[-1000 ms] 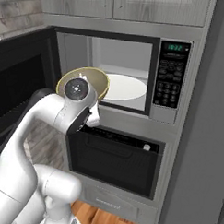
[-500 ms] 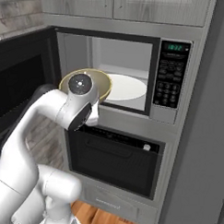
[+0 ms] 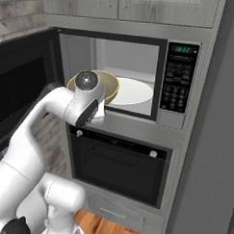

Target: Place the bowl containing the tomato and squash in the microwave. Close the microwave door and press the start button to microwave the meal.

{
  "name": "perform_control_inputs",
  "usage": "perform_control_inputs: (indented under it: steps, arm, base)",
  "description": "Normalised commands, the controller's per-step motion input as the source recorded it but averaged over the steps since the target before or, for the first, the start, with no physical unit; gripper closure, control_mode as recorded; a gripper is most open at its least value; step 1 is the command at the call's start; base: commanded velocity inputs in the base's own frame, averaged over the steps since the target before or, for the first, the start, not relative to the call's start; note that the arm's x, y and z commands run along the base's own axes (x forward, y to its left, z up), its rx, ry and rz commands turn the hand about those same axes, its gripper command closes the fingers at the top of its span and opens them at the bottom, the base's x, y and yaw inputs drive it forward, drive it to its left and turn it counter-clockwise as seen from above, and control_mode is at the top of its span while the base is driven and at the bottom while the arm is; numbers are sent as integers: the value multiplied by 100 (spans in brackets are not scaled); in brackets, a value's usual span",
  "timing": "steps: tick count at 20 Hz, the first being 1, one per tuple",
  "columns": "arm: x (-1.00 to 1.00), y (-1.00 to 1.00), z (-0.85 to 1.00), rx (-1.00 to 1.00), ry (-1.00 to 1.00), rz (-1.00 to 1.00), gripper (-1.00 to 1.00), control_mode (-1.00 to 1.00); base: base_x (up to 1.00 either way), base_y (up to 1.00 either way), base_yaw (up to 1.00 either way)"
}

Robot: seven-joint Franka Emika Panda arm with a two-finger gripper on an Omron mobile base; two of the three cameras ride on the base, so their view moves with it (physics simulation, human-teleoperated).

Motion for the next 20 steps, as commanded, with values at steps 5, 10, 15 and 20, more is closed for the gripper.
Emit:
perform_control_inputs:
  steps: [5, 10, 15, 20]
  arm:
    - [54, -4, -1, 0, 5, -4, 100, -100]
    - [58, -14, -7, -1, 9, -3, 100, -100]
    - [52, -26, -3, 0, 10, 0, 100, -100]
    - [46, -25, 0, 0, 10, 0, 100, -100]
  base:
    - [0, 0, 0]
    - [0, 0, 0]
    - [0, 0, 0]
    - [0, 0, 0]
